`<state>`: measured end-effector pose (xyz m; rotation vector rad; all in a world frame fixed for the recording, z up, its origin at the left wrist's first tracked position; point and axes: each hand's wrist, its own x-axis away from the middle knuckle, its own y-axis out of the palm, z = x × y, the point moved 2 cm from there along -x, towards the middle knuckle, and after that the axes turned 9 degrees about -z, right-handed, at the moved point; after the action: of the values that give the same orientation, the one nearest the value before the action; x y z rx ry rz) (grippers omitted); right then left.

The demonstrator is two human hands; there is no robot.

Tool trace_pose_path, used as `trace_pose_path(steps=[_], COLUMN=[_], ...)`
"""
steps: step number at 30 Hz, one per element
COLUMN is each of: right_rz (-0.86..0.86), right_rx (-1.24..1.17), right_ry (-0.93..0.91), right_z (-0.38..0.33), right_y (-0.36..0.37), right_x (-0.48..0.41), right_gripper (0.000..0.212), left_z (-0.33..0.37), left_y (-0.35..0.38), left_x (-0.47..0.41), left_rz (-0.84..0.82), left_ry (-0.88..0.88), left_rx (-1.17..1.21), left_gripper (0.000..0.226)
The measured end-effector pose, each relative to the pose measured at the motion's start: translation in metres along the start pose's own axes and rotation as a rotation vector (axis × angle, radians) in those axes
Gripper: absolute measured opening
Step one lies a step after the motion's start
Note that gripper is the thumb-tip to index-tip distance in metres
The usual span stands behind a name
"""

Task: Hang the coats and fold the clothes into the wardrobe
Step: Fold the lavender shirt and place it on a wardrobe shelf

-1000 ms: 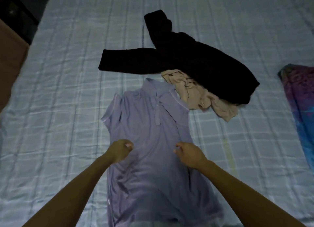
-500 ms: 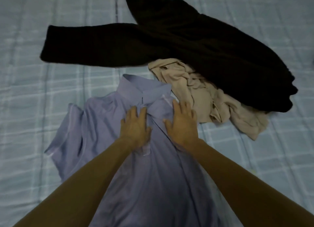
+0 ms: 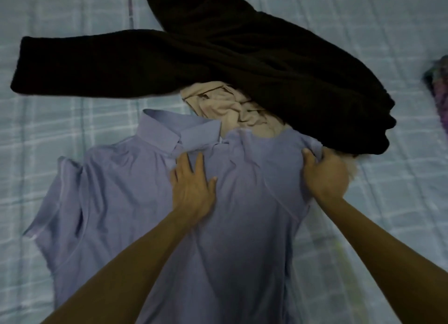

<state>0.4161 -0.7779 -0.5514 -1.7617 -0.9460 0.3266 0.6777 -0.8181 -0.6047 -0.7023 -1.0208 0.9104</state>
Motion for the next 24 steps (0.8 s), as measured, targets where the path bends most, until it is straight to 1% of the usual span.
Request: trace_pose_path(steps=[3,6,9,11,14,16,17,19,20,21,22,24], right_rz=[0.024,0.144,0.263,0.326,0.352,0.351,0.330,0.221,0.119,-0.039,-0.240,-0.653], right_rx=[-0.042,-0.164,-0.320,-0.325,-0.385,-0.422,-0.402,-0.290,-0.244,-0.214,-0.184,-0.136], right_ry=[0.151,0.228,0.184,0.141,0.085,0.038,0.034,0.003,-0.069,-0.176,-0.279,-0.416], right_z=[0.017,0.036,0.052,0.052,0.046,0.033,0.023,-0.010,-0.030,-0.051,-0.072,-0.104], right_y=[-0.005,-0.016,-0.028,-0.031,-0.026,-0.024,-0.021,-0.007,0.002,0.013,0.028,0.054], right_x=[-0.001,-0.006,-0.009,-0.002,0.021,0.040,0.051,0.082,0.100,0.119,0.138,0.173], right_gripper=[0.046,0.043,0.039,0.034,0.027,0.028,0.029,0.037,0.039,0.039,0.038,0.040], left_z=[0.009,0.013,0.015,0.017,0.020,0.017,0.013,-0.002,-0.011,-0.021,-0.033,-0.062], left_y=[0.007,0.009,0.013,0.015,0.018,0.017,0.016,0.012,0.008,0.004,0.000,-0.008], left_x=[0.005,0.011,0.016,0.017,0.022,0.028,0.031,0.038,0.043,0.048,0.055,0.071], left_rz=[-0.060,-0.097,-0.144,-0.166,-0.196,-0.190,-0.177,-0.137,-0.107,-0.072,-0.046,-0.022], left_ry=[-0.033,0.036,0.108,0.083,0.048,0.056,0.060,0.053,0.048,0.050,0.056,0.071], left_rx=[-0.088,-0.141,-0.184,-0.182,-0.165,-0.145,-0.140,-0.125,-0.110,-0.099,-0.094,-0.059], left_gripper=[0.066,0.065,0.065,0.063,0.061,0.060,0.060,0.058,0.057,0.056,0.059,0.069])
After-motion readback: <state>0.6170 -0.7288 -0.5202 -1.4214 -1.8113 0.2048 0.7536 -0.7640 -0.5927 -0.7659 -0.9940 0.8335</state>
